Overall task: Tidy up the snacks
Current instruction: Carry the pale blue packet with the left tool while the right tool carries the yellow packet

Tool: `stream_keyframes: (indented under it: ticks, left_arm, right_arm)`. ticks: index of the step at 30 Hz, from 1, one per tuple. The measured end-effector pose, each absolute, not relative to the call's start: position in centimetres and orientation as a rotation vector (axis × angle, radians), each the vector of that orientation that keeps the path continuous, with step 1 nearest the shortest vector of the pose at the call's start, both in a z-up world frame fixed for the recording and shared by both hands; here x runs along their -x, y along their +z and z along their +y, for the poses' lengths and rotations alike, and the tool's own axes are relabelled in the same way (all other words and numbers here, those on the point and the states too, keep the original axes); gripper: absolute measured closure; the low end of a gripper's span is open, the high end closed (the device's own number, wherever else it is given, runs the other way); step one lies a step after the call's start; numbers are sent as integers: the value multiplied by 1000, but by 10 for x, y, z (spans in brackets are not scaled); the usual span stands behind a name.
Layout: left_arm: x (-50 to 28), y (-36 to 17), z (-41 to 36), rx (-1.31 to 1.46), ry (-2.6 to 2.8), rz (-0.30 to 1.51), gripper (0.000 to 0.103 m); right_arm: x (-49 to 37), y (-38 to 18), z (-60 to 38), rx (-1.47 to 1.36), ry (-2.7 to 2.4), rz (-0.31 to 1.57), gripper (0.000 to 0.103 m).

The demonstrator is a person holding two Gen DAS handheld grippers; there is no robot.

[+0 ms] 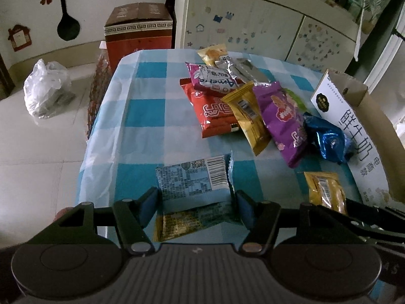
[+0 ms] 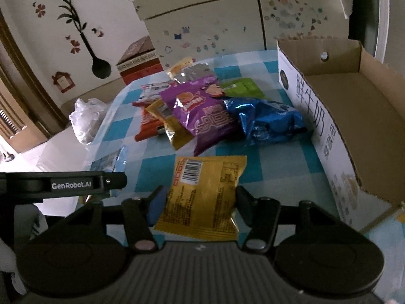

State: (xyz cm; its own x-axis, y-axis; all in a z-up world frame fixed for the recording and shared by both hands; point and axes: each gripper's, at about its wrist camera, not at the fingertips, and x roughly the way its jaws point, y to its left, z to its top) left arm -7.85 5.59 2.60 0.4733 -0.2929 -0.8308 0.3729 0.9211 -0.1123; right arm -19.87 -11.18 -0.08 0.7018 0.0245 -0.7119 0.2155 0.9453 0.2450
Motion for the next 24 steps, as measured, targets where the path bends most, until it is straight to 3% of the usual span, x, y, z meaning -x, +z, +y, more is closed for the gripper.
stream_keyframes:
  ticks: [24]
  left_arm:
    - [125, 33, 74, -111, -391, 913, 33]
  right_arm:
    - [236, 20, -106, -333, -85, 712, 43]
